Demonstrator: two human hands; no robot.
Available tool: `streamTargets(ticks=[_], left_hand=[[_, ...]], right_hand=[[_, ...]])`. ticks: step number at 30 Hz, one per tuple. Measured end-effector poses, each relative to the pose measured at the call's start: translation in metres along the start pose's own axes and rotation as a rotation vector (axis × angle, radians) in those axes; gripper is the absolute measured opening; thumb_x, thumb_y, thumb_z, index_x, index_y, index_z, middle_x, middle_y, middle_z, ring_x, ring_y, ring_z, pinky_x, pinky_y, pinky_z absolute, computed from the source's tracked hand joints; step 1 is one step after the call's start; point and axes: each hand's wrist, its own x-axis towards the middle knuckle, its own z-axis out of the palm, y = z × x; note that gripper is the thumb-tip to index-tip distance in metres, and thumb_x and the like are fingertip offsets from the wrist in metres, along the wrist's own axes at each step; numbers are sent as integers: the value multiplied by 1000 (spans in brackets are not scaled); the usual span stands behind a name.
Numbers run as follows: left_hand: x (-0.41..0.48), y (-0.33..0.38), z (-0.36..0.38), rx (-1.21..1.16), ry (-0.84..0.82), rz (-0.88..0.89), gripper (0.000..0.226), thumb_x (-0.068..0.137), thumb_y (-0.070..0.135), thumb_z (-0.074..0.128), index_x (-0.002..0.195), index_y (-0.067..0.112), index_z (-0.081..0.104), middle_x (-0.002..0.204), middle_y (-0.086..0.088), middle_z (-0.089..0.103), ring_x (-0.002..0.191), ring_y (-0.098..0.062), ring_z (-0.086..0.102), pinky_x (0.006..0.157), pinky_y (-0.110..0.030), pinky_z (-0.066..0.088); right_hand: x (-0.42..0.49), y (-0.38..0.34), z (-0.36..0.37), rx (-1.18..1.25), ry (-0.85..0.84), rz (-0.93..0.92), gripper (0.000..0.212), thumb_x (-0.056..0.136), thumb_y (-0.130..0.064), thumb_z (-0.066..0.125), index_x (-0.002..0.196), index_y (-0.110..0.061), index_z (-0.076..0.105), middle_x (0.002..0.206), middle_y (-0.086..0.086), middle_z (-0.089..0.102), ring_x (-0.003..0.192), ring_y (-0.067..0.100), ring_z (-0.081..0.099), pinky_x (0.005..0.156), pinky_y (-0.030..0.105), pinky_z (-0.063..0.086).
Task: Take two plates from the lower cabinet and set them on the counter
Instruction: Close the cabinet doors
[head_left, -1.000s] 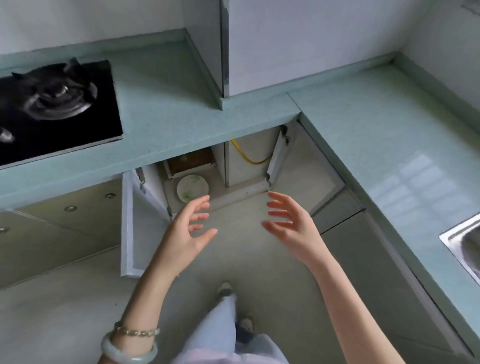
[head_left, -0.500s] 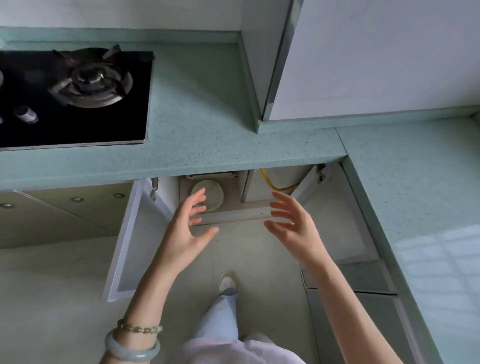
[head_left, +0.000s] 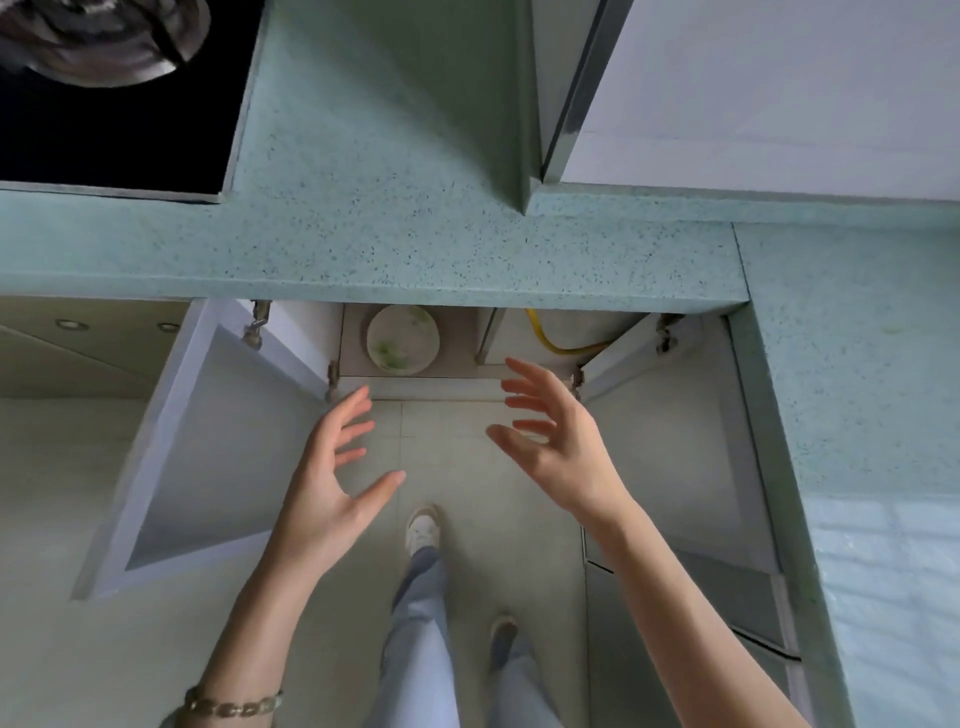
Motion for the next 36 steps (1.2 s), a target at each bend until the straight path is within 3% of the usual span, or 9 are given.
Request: streamTargets(ticks=[3, 6, 11, 16, 21, 24, 28, 32, 36], left_hand=[[6, -28, 30, -49, 3, 33, 82, 70, 4, 79, 134, 36, 38, 136, 5, 51, 120, -1, 53, 96, -13, 43], [18, -59, 58, -86, -1, 64, 78, 69, 11, 73, 134, 35, 38, 136, 8, 49, 120, 0, 53, 96, -13, 43], [52, -114, 93, -74, -18, 140, 82, 74, -4, 77, 140, 26, 37, 137, 6, 49, 123, -4, 52, 101, -20, 44], [81, -177, 119, -68, 5, 235, 78, 73, 11, 74, 135, 39, 37, 139, 12, 48, 125, -5, 51, 100, -21, 44], [108, -254, 136, -8, 36, 301, 80, 74, 9, 76, 138, 34, 36, 140, 7, 47, 125, -8, 51, 102, -27, 45], [116, -291, 139, 24, 35, 334, 80, 74, 12, 76, 138, 39, 36, 142, 8, 46, 126, -8, 51, 102, -28, 44], [120, -324, 135, 84, 83, 361, 81, 74, 17, 76, 142, 34, 35, 143, 9, 45, 125, -2, 50, 101, -22, 43], [116, -337, 133, 172, 137, 392, 82, 78, 8, 77, 145, 27, 35, 143, 9, 45, 125, 2, 47, 102, -17, 40], [105, -328, 130, 207, 195, 416, 78, 79, 17, 77, 144, 31, 37, 141, 18, 46, 129, 2, 43, 104, -13, 35]], right_hand=[[11, 36, -1, -14, 7, -26, 63, 79, -14, 74, 135, -27, 47, 114, -11, 60, 105, 4, 59, 88, 27, 53], [19, 76, 3, -12, 20, -43, 67, 79, -16, 74, 137, -27, 43, 113, -13, 59, 104, 1, 59, 87, 22, 52], [40, 147, 16, 10, 54, -81, 66, 80, -14, 74, 138, -24, 43, 114, -7, 60, 107, 10, 59, 91, 33, 53], [73, 219, 43, 38, 76, -141, 64, 81, -15, 74, 136, -28, 44, 116, -6, 61, 108, 5, 58, 91, 31, 53], [105, 284, 76, 78, 70, -199, 63, 81, -10, 73, 136, -24, 44, 118, -2, 60, 110, 12, 58, 93, 33, 51], [118, 315, 88, 104, 84, -236, 63, 80, -7, 74, 135, -20, 45, 117, 2, 60, 108, 15, 58, 93, 33, 52], [132, 340, 103, 122, 79, -286, 62, 80, -5, 74, 133, -20, 46, 117, 4, 60, 107, 16, 58, 88, 26, 53], [134, 350, 110, 105, 49, -333, 64, 80, -8, 74, 135, -19, 45, 119, 1, 58, 108, 12, 57, 89, 25, 53], [134, 335, 112, 75, 23, -388, 65, 79, -11, 75, 136, -22, 45, 123, -1, 57, 114, 10, 55, 94, 32, 52]])
